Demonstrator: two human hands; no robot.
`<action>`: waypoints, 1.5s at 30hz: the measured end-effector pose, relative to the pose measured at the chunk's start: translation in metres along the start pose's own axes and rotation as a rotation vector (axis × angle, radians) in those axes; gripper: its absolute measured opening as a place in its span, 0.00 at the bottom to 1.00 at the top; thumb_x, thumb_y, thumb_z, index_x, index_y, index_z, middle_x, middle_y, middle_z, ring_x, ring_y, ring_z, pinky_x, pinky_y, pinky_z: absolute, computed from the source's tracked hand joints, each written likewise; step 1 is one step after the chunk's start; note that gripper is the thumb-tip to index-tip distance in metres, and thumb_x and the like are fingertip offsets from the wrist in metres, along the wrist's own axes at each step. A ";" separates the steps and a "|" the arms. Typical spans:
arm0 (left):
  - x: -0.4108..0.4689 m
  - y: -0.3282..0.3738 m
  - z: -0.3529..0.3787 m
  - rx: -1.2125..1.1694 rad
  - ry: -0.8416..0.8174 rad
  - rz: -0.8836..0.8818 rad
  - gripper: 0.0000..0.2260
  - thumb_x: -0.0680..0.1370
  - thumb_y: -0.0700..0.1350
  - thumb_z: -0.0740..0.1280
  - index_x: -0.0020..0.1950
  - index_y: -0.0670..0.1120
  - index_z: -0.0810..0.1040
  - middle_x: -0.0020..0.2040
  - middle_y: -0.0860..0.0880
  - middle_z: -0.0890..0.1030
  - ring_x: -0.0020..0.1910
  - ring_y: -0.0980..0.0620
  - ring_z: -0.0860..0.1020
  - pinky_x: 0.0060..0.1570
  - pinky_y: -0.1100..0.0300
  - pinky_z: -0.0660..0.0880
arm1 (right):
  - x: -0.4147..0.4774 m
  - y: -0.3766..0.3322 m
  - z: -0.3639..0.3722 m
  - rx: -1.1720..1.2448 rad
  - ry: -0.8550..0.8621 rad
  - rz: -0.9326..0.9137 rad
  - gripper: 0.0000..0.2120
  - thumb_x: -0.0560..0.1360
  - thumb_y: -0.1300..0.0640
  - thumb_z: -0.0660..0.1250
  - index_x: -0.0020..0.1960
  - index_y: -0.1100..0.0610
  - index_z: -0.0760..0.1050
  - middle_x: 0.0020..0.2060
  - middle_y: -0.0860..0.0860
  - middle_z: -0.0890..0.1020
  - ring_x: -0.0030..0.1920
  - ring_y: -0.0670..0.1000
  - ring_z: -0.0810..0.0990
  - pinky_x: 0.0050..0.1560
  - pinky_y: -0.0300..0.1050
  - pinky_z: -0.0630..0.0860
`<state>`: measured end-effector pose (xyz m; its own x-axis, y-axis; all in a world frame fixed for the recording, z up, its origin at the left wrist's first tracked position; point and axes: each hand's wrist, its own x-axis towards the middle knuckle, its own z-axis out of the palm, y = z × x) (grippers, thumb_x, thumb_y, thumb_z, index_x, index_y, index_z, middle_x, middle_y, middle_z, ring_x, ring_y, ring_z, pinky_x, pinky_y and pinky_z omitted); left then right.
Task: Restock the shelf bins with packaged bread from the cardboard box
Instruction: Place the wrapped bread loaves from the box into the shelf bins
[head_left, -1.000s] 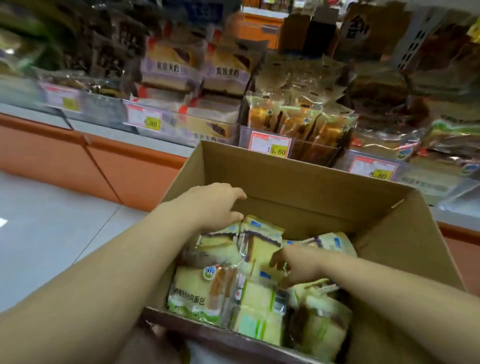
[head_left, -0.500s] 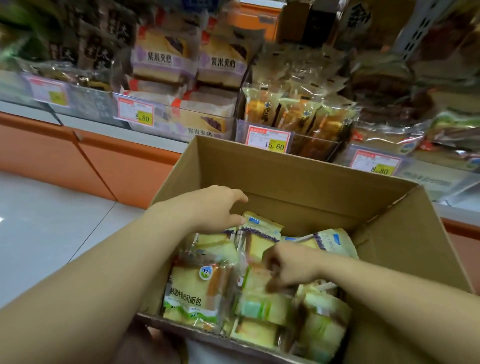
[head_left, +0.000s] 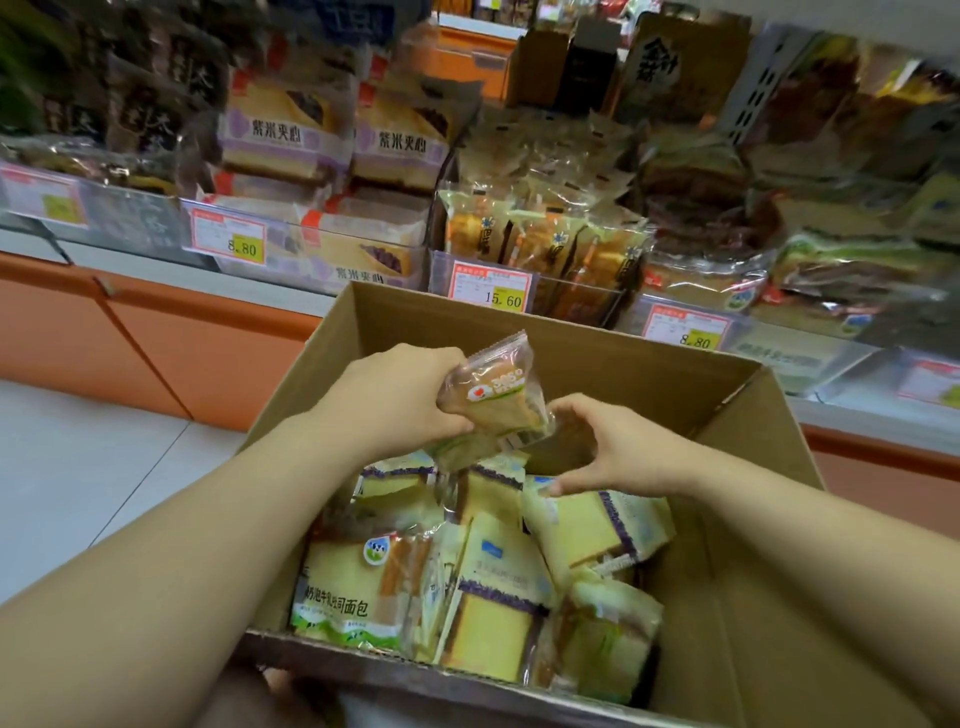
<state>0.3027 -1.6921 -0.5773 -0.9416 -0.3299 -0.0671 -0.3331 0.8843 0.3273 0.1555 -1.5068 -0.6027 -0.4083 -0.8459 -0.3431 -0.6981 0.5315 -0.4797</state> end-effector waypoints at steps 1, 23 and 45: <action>-0.001 0.000 -0.001 0.083 0.013 -0.019 0.16 0.73 0.58 0.70 0.56 0.56 0.71 0.46 0.57 0.76 0.45 0.54 0.75 0.39 0.58 0.70 | 0.002 0.007 0.008 -0.125 -0.107 0.054 0.38 0.66 0.45 0.76 0.70 0.53 0.64 0.64 0.46 0.73 0.62 0.48 0.73 0.58 0.36 0.70; -0.009 0.006 -0.006 0.208 0.185 0.005 0.24 0.74 0.62 0.66 0.66 0.56 0.65 0.54 0.52 0.81 0.49 0.50 0.79 0.37 0.58 0.71 | -0.019 -0.003 0.039 -0.581 -0.339 -0.080 0.06 0.77 0.55 0.62 0.51 0.55 0.75 0.49 0.53 0.80 0.49 0.55 0.78 0.42 0.45 0.71; -0.036 0.134 -0.061 0.183 0.503 0.173 0.22 0.76 0.52 0.65 0.69 0.60 0.66 0.57 0.58 0.80 0.54 0.55 0.78 0.45 0.61 0.72 | -0.172 0.059 -0.087 -0.316 0.918 -0.349 0.28 0.62 0.78 0.71 0.59 0.60 0.79 0.56 0.49 0.75 0.57 0.46 0.73 0.62 0.31 0.66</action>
<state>0.2948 -1.5817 -0.4739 -0.8591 -0.2525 0.4452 -0.2215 0.9676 0.1214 0.1336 -1.3343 -0.5021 -0.3522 -0.7291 0.5868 -0.9326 0.3263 -0.1543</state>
